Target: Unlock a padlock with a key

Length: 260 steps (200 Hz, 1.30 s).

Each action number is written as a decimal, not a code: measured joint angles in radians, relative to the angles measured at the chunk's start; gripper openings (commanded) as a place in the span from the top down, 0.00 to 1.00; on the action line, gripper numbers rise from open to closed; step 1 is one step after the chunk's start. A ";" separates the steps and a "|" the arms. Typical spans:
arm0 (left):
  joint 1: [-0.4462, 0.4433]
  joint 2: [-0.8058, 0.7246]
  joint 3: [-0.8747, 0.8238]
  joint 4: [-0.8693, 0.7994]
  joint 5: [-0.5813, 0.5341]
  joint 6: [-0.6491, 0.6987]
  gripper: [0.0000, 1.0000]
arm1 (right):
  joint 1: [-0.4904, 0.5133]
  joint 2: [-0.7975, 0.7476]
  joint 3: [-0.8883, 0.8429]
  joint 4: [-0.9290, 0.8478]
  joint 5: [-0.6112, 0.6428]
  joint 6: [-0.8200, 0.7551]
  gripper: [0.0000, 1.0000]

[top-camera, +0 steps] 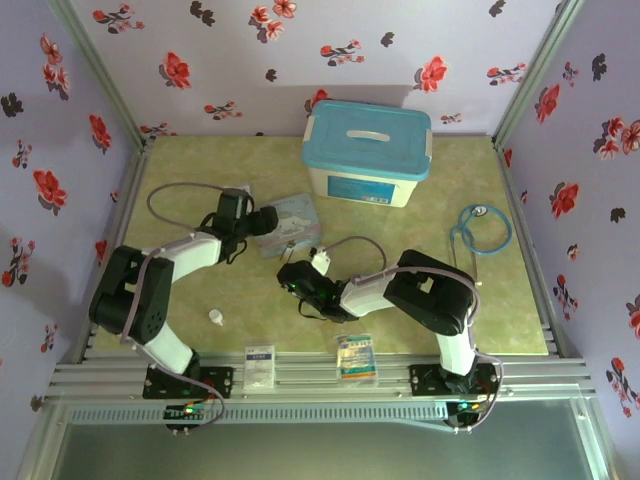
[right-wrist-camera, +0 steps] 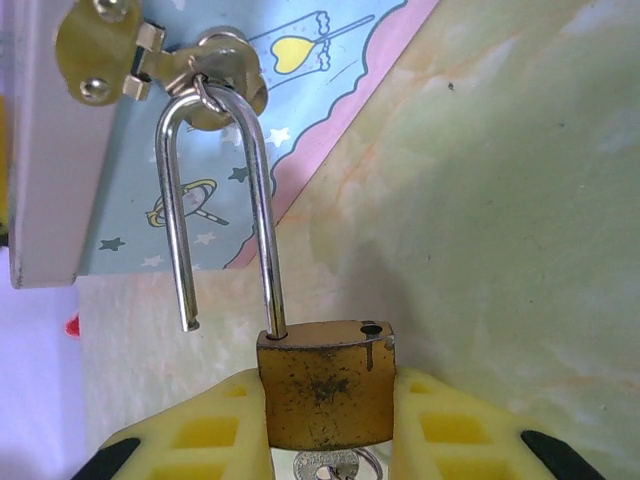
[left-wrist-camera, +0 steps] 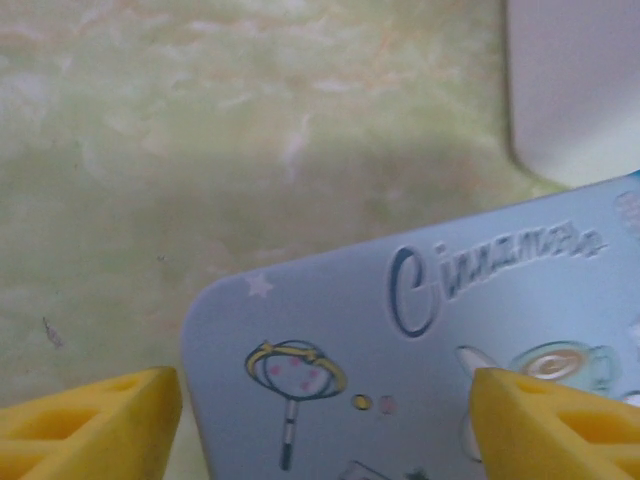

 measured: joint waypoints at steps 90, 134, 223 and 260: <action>0.000 0.024 0.005 0.059 -0.019 0.010 0.42 | -0.023 -0.023 -0.032 0.006 0.002 0.120 0.82; 0.000 0.034 -0.014 0.127 0.002 0.053 0.53 | -0.008 -0.011 -0.021 0.012 0.063 0.151 0.83; 0.000 0.034 -0.027 0.161 0.011 0.164 0.52 | 0.014 0.070 0.097 -0.058 0.262 0.300 0.85; 0.000 0.034 -0.033 0.174 0.011 0.190 0.52 | 0.013 0.082 0.101 -0.037 0.292 0.320 0.85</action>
